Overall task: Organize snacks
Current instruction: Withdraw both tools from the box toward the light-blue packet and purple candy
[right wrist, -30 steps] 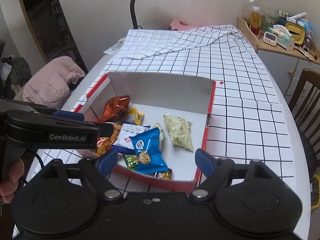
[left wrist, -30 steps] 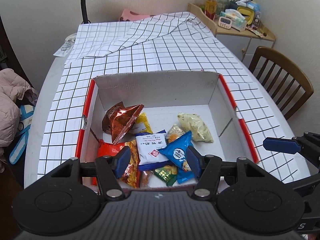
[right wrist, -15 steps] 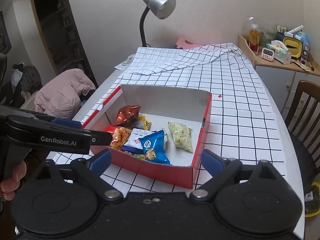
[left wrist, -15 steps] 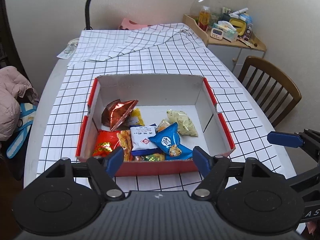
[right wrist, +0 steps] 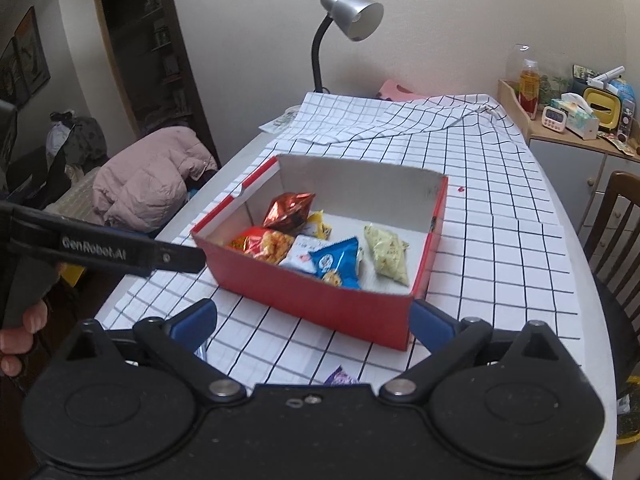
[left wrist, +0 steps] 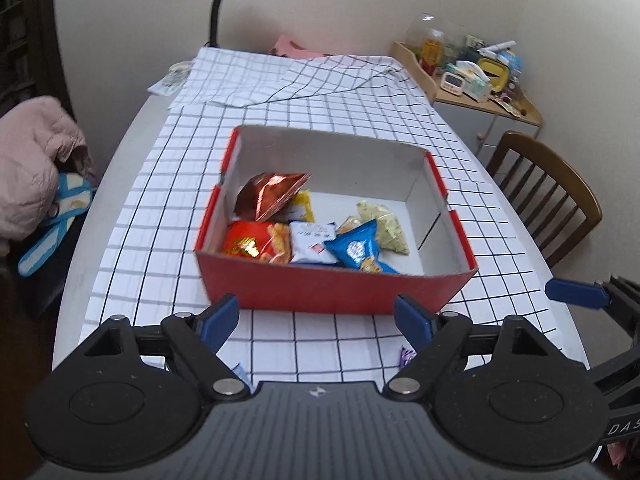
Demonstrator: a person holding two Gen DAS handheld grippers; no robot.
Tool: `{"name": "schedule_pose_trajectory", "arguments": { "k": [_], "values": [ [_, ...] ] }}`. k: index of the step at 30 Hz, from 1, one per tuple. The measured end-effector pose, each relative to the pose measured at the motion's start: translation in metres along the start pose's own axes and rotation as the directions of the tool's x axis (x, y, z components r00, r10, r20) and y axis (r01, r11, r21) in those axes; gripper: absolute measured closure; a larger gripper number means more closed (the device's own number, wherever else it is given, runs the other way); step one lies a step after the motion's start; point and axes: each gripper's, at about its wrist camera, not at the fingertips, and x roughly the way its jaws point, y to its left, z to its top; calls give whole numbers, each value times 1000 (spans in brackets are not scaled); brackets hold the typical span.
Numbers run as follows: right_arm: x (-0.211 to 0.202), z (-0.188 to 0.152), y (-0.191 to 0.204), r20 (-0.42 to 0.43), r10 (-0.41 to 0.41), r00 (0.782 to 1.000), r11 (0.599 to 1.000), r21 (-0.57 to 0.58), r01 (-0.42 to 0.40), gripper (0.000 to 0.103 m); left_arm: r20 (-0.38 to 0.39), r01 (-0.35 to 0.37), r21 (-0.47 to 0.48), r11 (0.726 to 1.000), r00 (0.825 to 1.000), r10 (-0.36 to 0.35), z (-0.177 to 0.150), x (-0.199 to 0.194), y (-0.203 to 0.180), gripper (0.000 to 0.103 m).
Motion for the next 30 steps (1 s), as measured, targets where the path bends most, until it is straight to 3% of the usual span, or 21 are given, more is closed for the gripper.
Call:
{"name": "schedule_pose_trajectory", "arguments": {
  "k": [9, 22, 28, 30],
  "values": [
    [14, -33, 7, -51, 8, 999, 1000, -18, -9, 1, -61, -4, -108, 994, 998, -3, -33, 12, 26, 18],
    [54, -66, -4, -157, -19, 987, 998, -56, 10, 4, -203, -130, -198, 972, 975, 89, -70, 61, 49, 17],
    [77, -68, -9, -199, -41, 979, 997, -78, 26, 11, -243, -174, -219, 960, 963, 119, -77, 78, 55, 17],
    [86, -68, -12, -216, -51, 975, 996, -88, 32, 18, -252, -186, -218, 958, 959, 129, -78, 83, 55, 17]
  ]
}}
